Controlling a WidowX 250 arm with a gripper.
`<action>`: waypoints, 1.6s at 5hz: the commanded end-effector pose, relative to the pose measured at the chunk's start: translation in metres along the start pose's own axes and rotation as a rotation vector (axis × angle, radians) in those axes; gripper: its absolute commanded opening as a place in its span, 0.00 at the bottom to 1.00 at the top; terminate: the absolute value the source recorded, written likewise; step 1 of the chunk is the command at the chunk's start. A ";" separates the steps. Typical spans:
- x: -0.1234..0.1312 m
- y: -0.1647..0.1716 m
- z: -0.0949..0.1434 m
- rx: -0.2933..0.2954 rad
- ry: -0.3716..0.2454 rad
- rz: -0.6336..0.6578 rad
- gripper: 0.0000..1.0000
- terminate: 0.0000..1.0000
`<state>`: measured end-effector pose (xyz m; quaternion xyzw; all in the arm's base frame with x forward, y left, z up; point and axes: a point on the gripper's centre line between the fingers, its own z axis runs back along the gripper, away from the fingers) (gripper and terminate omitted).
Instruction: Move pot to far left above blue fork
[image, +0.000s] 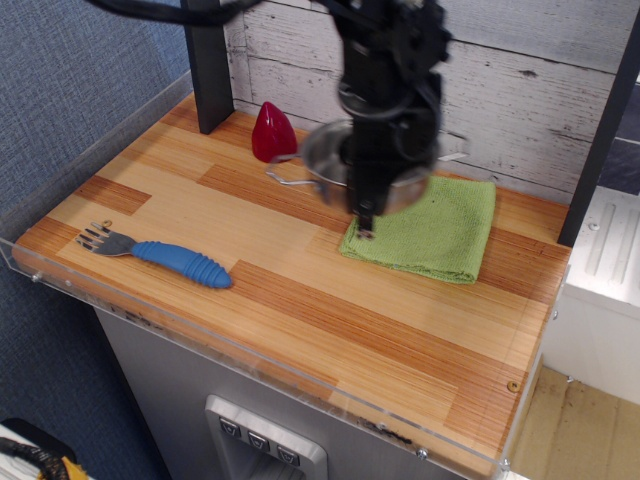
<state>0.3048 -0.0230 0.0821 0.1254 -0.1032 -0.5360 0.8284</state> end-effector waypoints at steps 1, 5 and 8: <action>-0.043 0.001 0.010 -0.024 0.044 0.136 0.00 0.00; -0.098 0.006 -0.023 -0.078 0.117 0.232 0.00 0.00; -0.104 0.011 -0.036 -0.077 0.141 0.271 0.00 0.00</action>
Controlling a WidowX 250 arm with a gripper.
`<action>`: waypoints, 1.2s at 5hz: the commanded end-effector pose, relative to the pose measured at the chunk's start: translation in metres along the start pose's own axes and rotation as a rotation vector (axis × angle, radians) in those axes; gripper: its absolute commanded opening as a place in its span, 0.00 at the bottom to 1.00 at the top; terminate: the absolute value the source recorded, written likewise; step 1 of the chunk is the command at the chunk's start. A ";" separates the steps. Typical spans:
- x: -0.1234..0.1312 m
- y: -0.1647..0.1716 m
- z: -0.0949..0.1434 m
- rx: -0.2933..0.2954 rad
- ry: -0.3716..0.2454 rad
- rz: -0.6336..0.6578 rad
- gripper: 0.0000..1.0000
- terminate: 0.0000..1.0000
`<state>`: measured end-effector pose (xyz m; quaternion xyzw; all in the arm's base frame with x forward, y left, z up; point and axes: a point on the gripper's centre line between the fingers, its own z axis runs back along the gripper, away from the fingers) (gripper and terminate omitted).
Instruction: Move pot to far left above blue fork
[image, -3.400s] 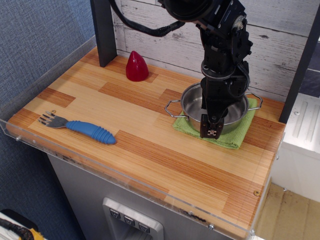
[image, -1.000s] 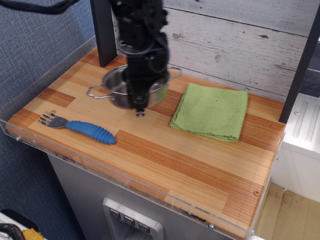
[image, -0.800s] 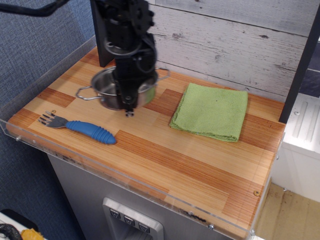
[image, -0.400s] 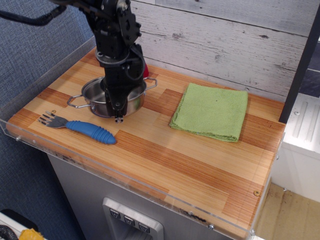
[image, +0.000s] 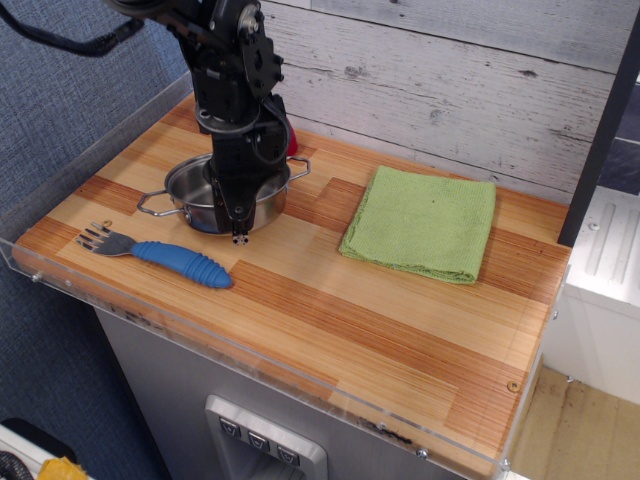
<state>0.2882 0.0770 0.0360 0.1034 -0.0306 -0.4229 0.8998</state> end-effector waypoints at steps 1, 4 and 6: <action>-0.008 -0.001 0.016 0.018 -0.004 0.029 0.00 0.00; -0.004 -0.004 0.013 -0.039 0.012 0.012 1.00 0.00; -0.002 -0.004 0.027 -0.027 0.006 0.006 1.00 0.00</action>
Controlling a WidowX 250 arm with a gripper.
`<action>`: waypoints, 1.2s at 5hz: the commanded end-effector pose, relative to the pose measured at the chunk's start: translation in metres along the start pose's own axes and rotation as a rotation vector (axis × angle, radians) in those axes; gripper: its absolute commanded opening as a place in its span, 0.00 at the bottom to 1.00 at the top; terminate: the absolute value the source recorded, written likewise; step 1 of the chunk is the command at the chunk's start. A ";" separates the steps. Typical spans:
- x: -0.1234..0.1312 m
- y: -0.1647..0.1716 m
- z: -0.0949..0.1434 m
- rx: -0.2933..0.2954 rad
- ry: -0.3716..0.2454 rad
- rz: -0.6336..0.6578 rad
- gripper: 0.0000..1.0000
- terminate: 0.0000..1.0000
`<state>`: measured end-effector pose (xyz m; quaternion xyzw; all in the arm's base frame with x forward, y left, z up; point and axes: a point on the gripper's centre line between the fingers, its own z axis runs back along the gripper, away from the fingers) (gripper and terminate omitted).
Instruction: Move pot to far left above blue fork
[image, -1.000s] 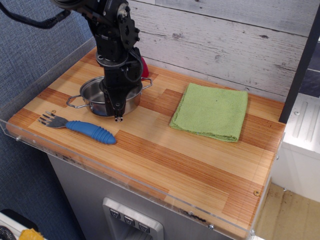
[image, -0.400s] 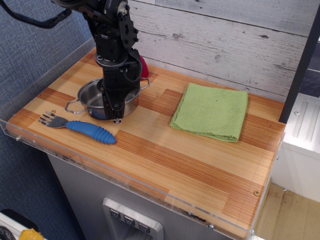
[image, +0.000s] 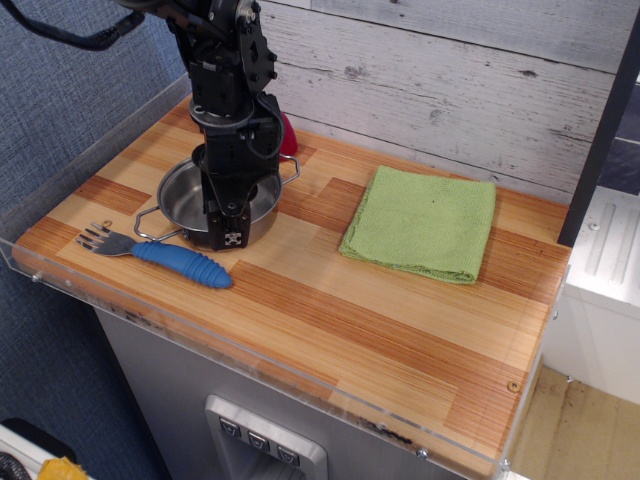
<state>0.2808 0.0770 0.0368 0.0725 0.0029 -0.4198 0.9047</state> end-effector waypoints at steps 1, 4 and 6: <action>0.001 -0.004 0.036 0.054 -0.038 -0.012 1.00 0.00; 0.034 -0.064 0.097 0.018 -0.132 0.236 1.00 0.00; 0.059 -0.110 0.107 -0.030 -0.111 0.382 1.00 0.00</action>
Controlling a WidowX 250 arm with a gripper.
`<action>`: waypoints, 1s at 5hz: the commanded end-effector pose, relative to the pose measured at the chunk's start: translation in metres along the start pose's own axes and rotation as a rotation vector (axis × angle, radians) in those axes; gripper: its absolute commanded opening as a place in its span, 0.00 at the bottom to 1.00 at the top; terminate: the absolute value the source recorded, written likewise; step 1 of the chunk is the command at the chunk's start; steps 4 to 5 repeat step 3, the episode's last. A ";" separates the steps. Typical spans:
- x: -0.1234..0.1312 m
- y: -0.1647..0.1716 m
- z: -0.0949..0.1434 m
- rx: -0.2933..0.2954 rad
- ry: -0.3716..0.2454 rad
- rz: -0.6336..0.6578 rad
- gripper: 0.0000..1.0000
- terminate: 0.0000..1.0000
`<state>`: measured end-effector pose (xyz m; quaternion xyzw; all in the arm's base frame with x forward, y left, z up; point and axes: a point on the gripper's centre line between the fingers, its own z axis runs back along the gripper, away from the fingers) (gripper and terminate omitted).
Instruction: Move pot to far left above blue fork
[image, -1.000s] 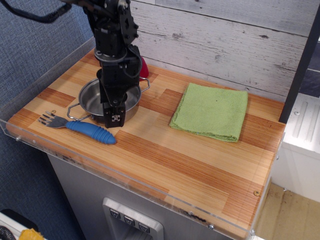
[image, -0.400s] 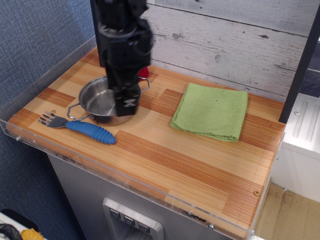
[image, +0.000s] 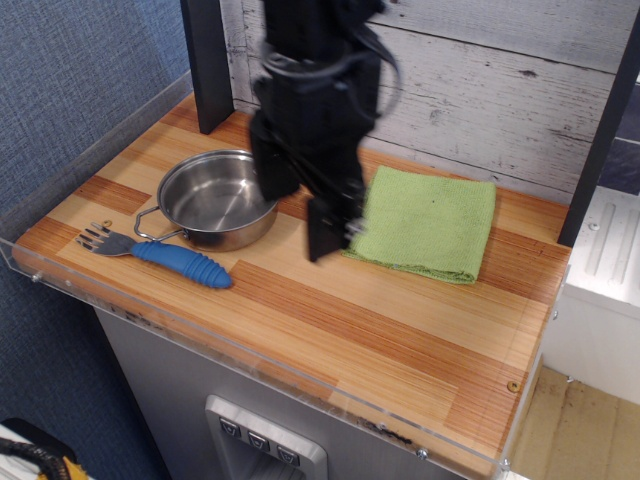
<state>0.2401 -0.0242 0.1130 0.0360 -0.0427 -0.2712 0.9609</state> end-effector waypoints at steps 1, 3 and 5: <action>0.014 -0.049 0.005 -0.040 -0.020 0.115 1.00 0.00; 0.014 -0.049 0.005 -0.040 -0.020 0.115 1.00 1.00; 0.014 -0.049 0.005 -0.040 -0.020 0.115 1.00 1.00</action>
